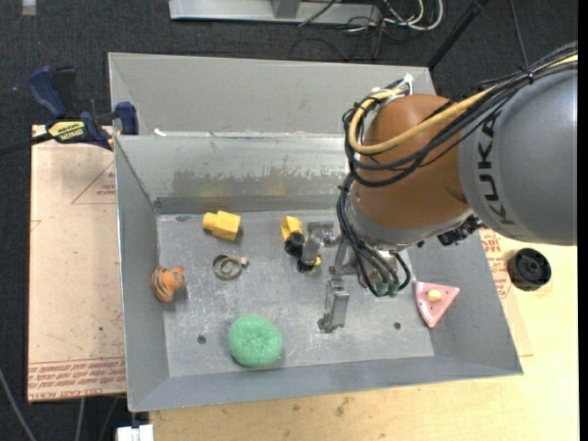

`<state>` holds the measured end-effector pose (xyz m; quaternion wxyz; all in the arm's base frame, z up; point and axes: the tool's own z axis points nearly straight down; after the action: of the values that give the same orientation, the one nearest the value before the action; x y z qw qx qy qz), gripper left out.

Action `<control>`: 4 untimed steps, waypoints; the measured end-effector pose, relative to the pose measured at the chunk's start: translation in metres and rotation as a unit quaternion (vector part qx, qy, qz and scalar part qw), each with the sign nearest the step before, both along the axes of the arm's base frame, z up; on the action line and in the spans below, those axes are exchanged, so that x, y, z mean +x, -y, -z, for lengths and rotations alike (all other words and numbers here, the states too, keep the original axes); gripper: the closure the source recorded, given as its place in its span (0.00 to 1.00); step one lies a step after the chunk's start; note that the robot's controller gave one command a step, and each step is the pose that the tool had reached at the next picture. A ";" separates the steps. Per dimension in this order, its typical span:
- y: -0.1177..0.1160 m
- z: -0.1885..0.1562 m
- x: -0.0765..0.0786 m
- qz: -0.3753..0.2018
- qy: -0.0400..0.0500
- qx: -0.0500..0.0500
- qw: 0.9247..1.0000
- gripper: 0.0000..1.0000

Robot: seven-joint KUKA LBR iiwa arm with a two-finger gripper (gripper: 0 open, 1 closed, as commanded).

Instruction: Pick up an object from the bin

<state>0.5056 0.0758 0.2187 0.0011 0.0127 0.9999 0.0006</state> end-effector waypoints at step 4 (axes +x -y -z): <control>0.014 0.093 0.089 0.065 0.001 0.000 0.998 0.00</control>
Offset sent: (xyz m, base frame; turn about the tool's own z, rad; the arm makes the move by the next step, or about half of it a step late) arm 0.0754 -0.0357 -0.0304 0.0068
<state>0.5942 0.0618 0.1254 0.0026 0.0779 0.9970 0.0008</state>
